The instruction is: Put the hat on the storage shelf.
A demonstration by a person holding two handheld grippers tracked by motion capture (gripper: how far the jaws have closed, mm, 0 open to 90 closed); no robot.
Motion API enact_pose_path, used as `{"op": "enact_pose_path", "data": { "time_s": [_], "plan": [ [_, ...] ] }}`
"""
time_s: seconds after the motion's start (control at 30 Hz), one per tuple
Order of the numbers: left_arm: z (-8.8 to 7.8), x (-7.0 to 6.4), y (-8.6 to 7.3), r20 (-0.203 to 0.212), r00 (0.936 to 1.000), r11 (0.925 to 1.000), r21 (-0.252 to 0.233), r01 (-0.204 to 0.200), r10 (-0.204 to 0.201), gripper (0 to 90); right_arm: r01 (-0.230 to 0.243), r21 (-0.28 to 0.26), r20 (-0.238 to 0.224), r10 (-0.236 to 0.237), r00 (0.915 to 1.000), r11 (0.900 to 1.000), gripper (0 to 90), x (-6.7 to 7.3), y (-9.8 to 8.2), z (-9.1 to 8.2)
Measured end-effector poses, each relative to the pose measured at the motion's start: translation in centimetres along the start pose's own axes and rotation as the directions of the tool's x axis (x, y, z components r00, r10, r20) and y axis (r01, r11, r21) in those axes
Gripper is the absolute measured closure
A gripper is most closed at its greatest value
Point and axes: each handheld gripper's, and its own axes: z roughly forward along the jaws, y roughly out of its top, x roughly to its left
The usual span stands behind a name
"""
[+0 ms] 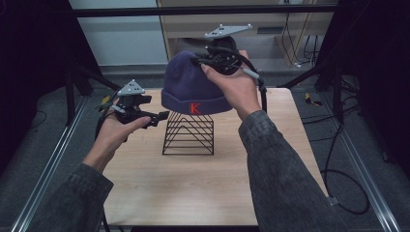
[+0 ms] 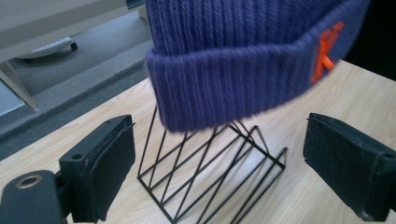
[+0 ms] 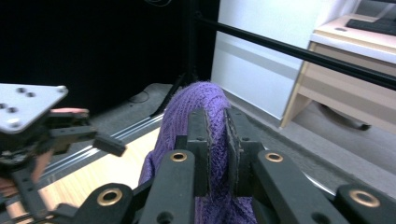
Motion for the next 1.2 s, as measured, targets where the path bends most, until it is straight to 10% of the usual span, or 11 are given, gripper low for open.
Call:
{"op": "enact_pose_path", "data": {
  "time_s": [0.4, 0.7, 1.2],
  "plan": [
    [2.3, 2.0, -0.8, 0.067, 0.9959, 0.998, 0.024, 0.059, -0.06, 4.3, 0.025, -0.005, -0.077, -0.026, 0.9967, 1.0, 81.6, 1.6, 0.8, 1.4],
    [1.9, 1.2, -0.7, 0.038, 0.999, 0.9997, -0.014, -0.021, 0.021, 62.5, 0.021, 0.011, -0.066, -0.02, 0.9976, 1.0, 81.6, 1.4, 0.5, 1.5],
    [-0.4, -0.2, -0.3, -0.02, 0.9993, 0.9994, -0.011, -0.033, 0.032, 67.6, -0.032, 0.043, -0.001, 0.032, 0.9995, 0.999, 81.2, -0.4, -1.1, 1.4]
  ]
}}
